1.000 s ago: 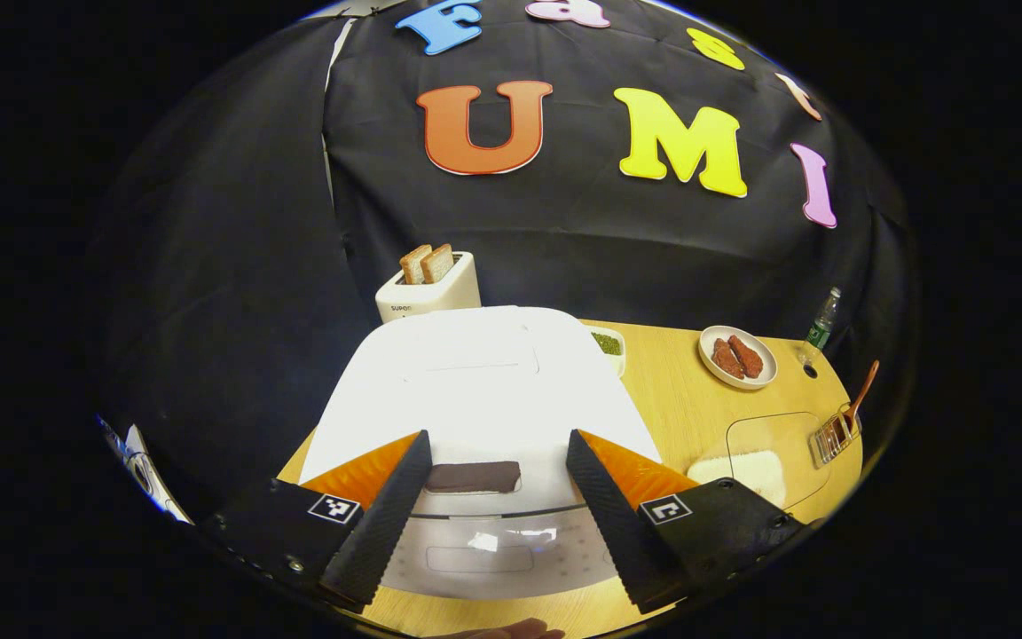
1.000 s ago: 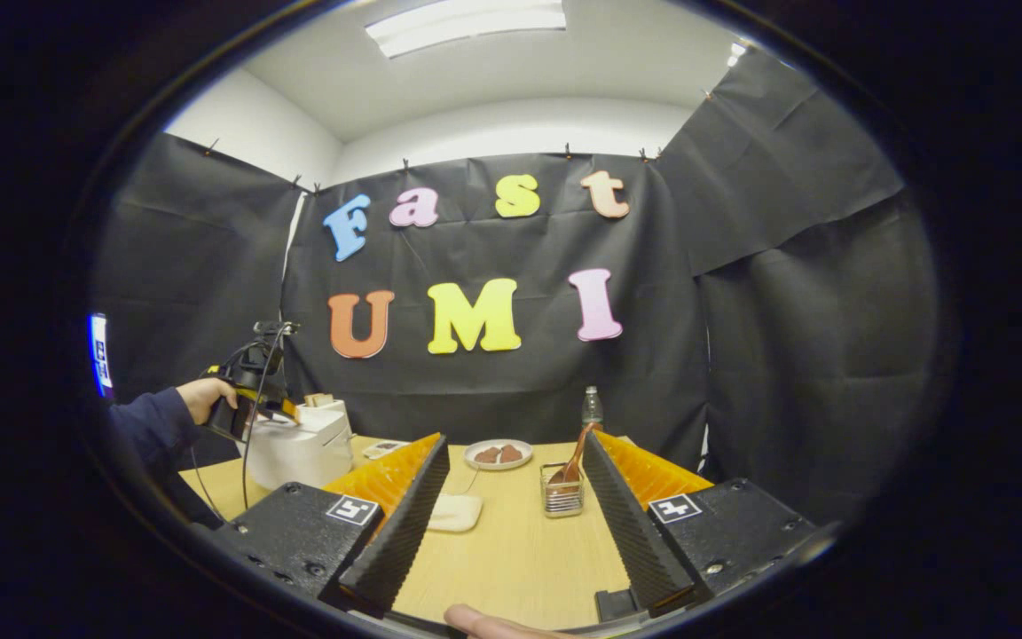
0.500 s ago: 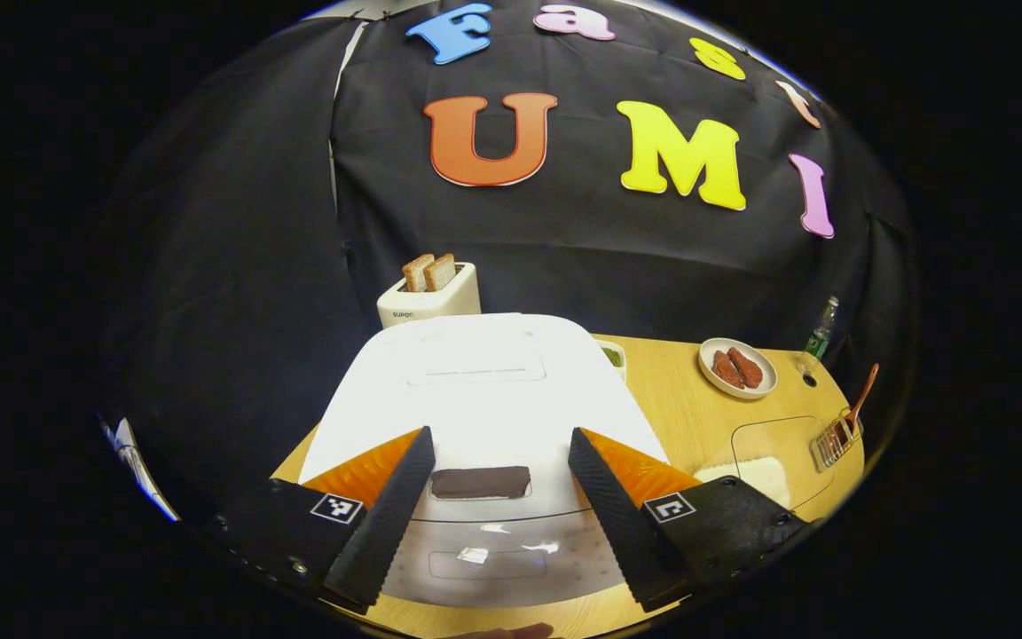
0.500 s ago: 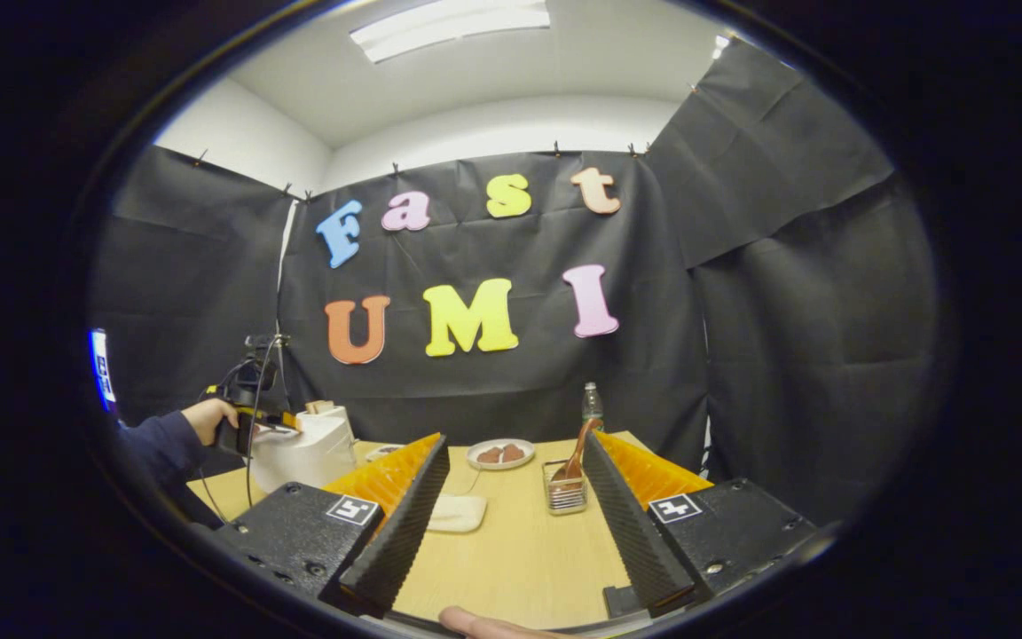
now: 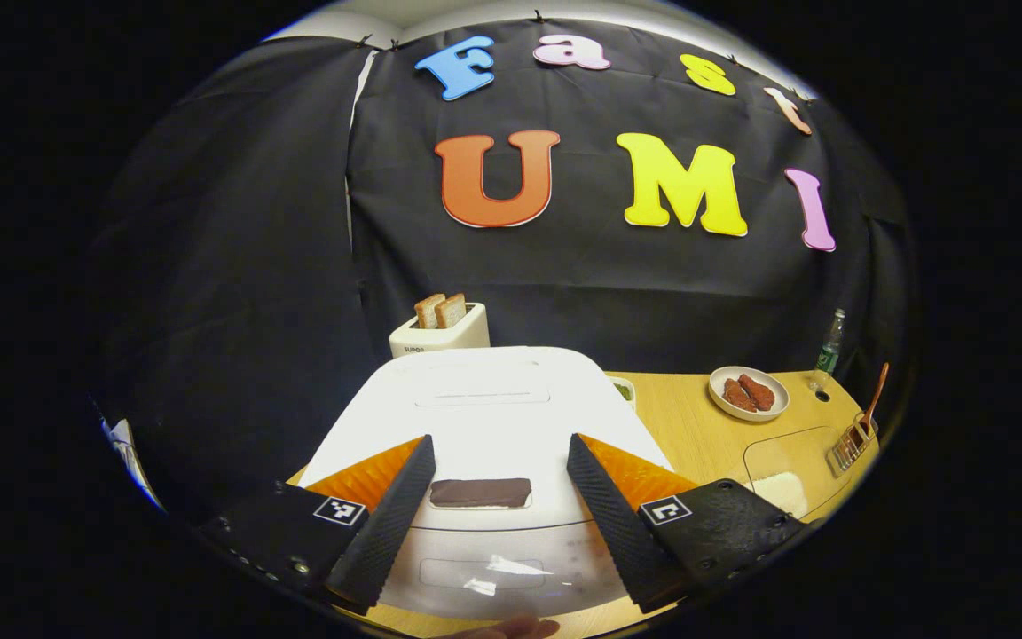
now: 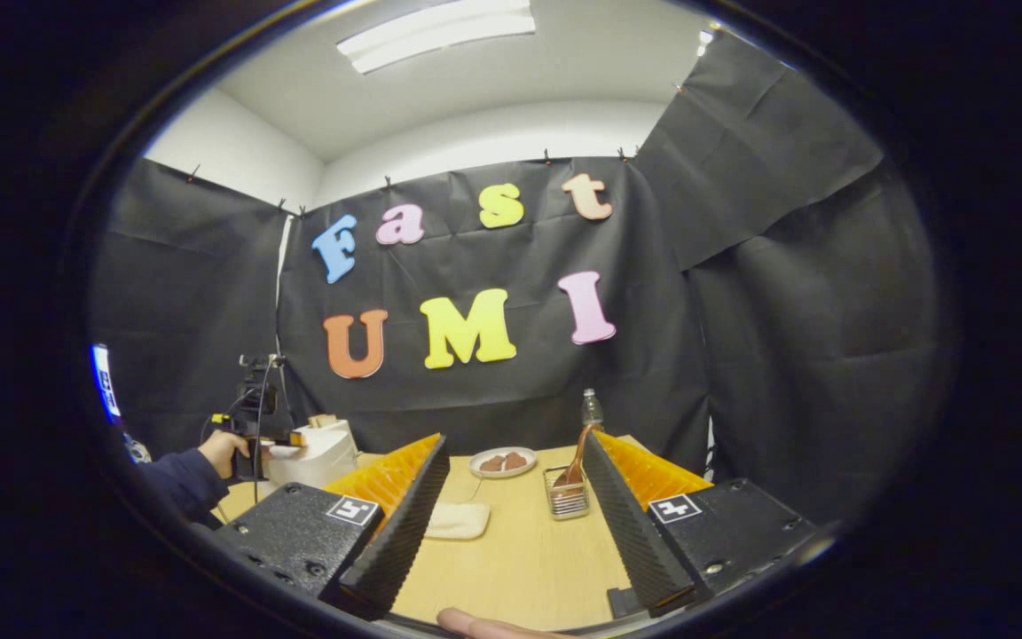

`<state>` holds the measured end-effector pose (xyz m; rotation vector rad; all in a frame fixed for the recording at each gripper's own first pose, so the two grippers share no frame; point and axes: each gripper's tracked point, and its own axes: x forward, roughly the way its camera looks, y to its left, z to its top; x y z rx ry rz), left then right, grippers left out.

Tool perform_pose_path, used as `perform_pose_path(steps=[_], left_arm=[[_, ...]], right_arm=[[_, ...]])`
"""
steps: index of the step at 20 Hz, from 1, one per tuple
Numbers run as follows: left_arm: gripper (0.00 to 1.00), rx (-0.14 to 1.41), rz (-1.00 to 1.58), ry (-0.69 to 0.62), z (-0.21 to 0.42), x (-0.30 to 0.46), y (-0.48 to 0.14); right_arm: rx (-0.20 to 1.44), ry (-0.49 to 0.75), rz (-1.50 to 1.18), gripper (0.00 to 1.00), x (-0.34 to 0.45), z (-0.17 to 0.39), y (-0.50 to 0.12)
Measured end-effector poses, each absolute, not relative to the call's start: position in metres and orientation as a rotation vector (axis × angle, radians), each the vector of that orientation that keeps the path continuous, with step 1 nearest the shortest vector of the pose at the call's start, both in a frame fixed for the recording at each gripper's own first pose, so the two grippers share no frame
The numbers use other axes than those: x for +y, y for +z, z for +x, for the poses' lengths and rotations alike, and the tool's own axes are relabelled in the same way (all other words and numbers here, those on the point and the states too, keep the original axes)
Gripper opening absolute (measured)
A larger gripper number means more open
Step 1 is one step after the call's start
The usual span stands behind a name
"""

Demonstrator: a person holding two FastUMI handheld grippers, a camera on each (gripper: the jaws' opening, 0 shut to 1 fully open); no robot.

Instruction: Close the left gripper, press the button to open the rice cooker; take a wooden spoon from the chopstick holder with the right hand, scoop a spoonful of rice and pour it into the rice cooker, then put the wooden spoon back into the chopstick holder.

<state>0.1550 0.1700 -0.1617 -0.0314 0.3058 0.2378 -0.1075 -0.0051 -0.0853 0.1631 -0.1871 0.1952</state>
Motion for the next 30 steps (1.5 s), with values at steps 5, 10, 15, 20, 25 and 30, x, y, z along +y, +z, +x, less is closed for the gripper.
perform_pose_path(steps=[5,10,15,20,25,30], left_arm=[[0.96,0.216,0.032,0.241,0.121,0.154,-0.115],[0.96,0.125,0.040,0.207,0.057,0.112,-0.072],[0.95,0.032,0.016,0.113,-0.003,0.062,-0.050],[0.95,-0.032,-0.028,0.009,-0.039,0.014,-0.045],[0.95,-0.031,-0.010,-0.010,-0.074,-0.003,-0.057],[0.95,-0.053,0.055,-0.059,-0.096,-0.022,-0.062]], right_arm=[[-0.170,0.155,0.167,0.96,-0.024,-0.099,-0.085],[-0.135,0.137,0.163,0.98,-0.032,-0.092,-0.094],[-0.129,0.123,0.173,0.97,-0.044,-0.090,-0.097],[-0.111,0.112,0.170,0.98,-0.046,-0.083,-0.100],[-0.081,0.108,0.159,0.98,-0.040,-0.076,-0.107],[-0.050,0.115,0.126,0.99,-0.023,-0.075,-0.112]])
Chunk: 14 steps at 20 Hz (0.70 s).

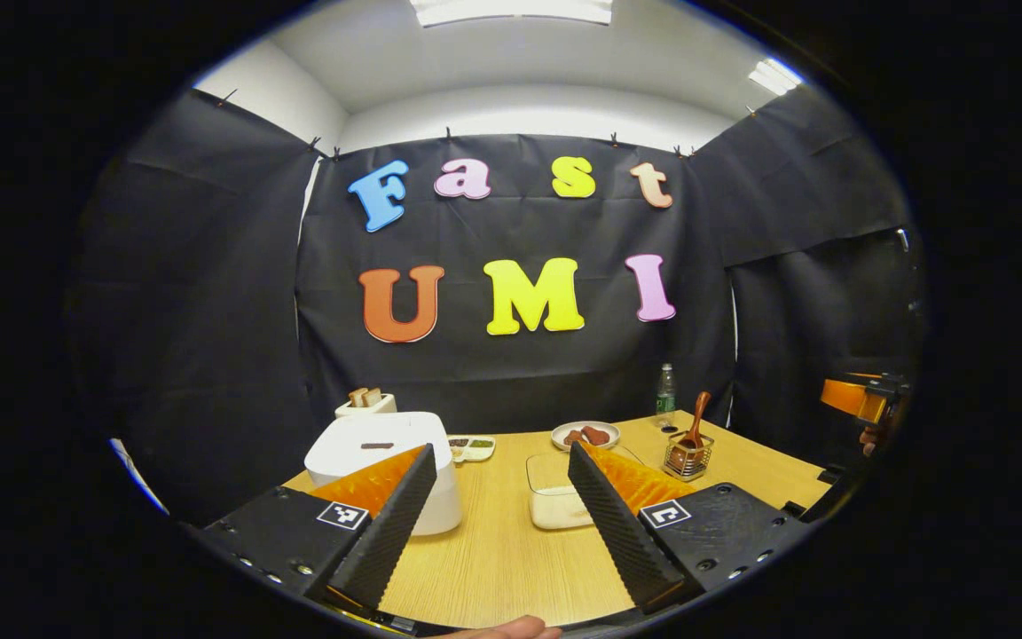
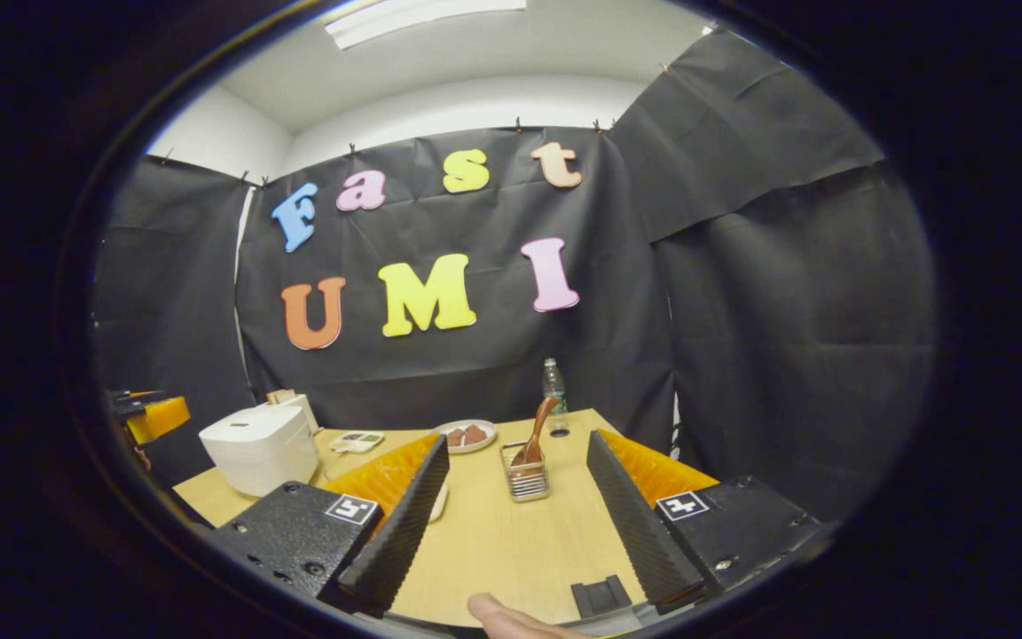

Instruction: Close the left gripper, press the button to open the rice cooker; take a wooden spoon from the chopstick holder with the right hand, scoop a spoonful of rice and pour it into the rice cooker, then put the wooden spoon back into the chopstick holder.

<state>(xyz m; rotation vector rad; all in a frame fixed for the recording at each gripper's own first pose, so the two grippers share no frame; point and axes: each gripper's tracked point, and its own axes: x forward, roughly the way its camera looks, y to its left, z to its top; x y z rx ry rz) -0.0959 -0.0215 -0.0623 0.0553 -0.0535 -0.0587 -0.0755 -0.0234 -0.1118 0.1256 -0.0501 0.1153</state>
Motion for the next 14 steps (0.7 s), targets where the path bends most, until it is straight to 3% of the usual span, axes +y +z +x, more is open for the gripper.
perform_pose_path(steps=[2,5,6,7,8,9,14], left_arm=[[0.95,-0.041,0.071,-0.064,-0.100,-0.023,-0.069],[0.95,-0.022,0.074,-0.069,-0.104,-0.025,-0.075],[0.95,-0.028,0.075,-0.070,-0.105,-0.025,-0.074],[0.96,-0.038,0.074,-0.067,-0.107,-0.023,-0.072],[0.96,-0.047,0.070,-0.060,-0.107,-0.020,-0.071],[0.95,-0.053,0.062,-0.052,-0.109,-0.016,-0.069],[0.95,-0.079,0.023,-0.036,-0.119,-0.003,-0.053]], right_arm=[[-0.051,0.118,0.103,0.94,-0.017,-0.077,-0.111],[-0.064,0.122,0.056,1.00,-0.003,-0.079,-0.102],[-0.069,0.122,0.038,0.94,0.001,-0.077,-0.101],[-0.068,0.122,0.016,0.98,0.006,-0.076,-0.100],[-0.064,0.120,-0.007,0.94,0.009,-0.076,-0.099],[-0.062,0.119,-0.026,0.99,0.013,-0.076,-0.098],[-0.086,0.100,-0.062,0.94,0.022,-0.084,-0.081]])
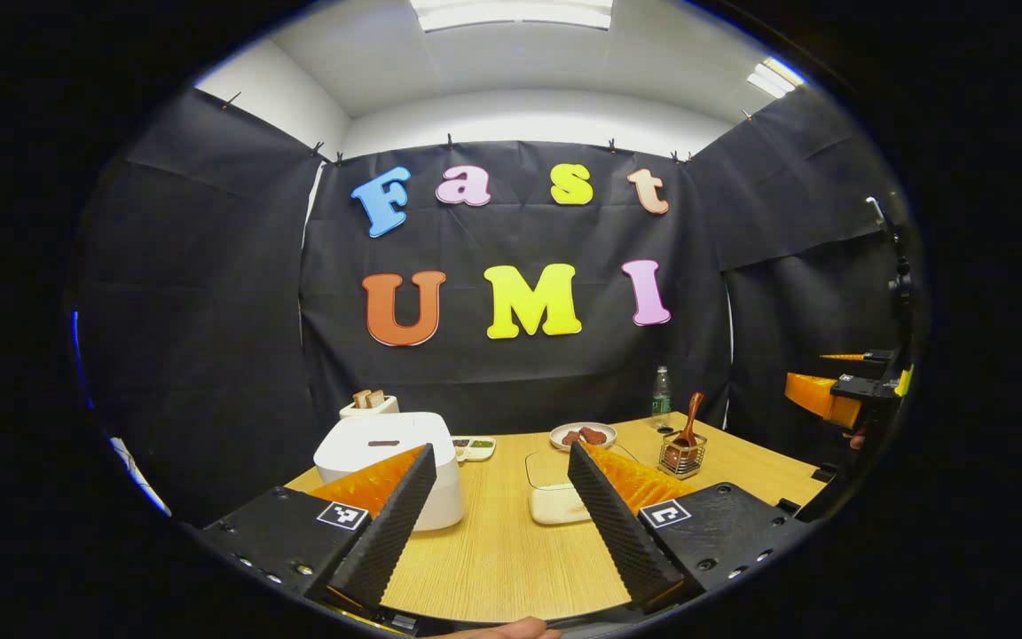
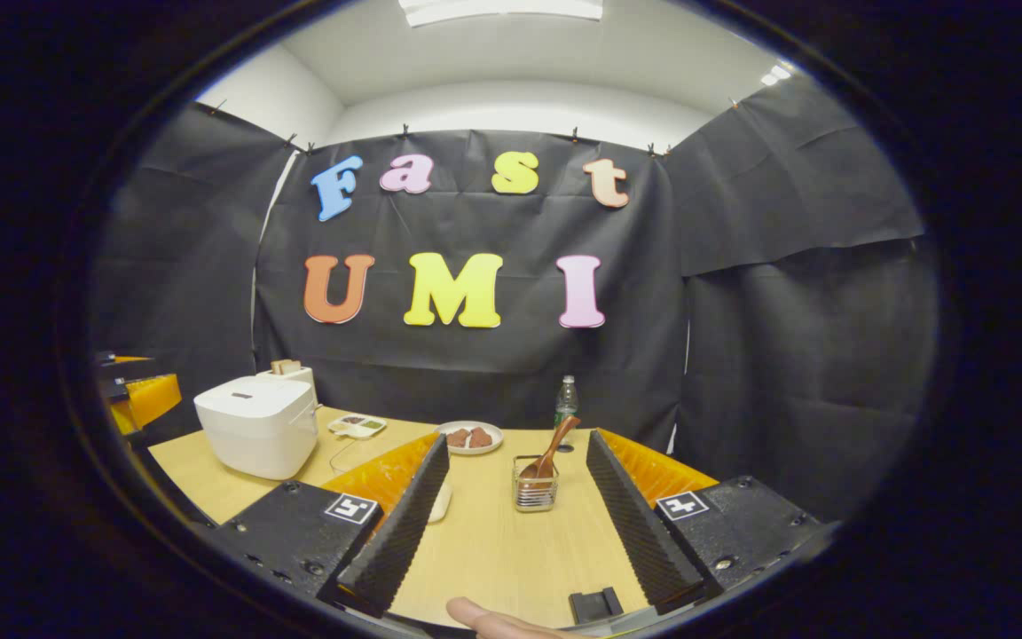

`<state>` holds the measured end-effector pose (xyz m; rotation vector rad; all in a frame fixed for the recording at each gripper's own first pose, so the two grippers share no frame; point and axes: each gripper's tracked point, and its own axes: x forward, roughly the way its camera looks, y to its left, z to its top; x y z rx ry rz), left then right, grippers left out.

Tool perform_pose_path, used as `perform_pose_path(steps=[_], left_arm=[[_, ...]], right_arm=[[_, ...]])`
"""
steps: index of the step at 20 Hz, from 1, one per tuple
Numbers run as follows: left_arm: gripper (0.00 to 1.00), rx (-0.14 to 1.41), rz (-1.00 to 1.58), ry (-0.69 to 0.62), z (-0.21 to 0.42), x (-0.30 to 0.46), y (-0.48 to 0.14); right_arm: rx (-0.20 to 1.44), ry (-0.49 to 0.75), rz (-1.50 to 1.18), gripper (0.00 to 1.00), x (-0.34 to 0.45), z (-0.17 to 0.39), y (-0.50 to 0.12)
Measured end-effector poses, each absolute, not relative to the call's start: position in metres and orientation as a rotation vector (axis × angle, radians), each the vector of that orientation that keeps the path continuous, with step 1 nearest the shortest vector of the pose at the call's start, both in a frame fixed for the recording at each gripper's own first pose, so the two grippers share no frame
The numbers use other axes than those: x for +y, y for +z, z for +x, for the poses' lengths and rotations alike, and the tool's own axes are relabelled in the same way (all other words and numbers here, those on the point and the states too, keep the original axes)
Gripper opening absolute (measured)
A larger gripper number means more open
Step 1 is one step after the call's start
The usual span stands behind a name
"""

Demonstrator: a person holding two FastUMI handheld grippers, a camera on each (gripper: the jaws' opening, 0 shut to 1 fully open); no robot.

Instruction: Close the left gripper, press the button to open the rice cooker; take a wooden spoon from the chopstick holder with the right hand, scoop a spoonful of rice and pour it into the rice cooker, then put the wooden spoon back into the chopstick holder.

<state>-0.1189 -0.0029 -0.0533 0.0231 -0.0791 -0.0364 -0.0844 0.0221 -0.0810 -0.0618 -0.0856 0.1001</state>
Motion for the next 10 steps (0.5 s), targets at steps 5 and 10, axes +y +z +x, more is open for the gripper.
perform_pose_path(steps=[5,10], left_arm=[[0.95,-0.122,-0.004,-0.049,-0.129,0.000,-0.037],[0.95,-0.139,0.000,-0.050,-0.134,-0.002,-0.037]], right_arm=[[-0.103,0.096,-0.057,1.00,0.027,-0.095,-0.072],[-0.092,0.096,-0.070,0.98,0.028,-0.101,-0.070]])
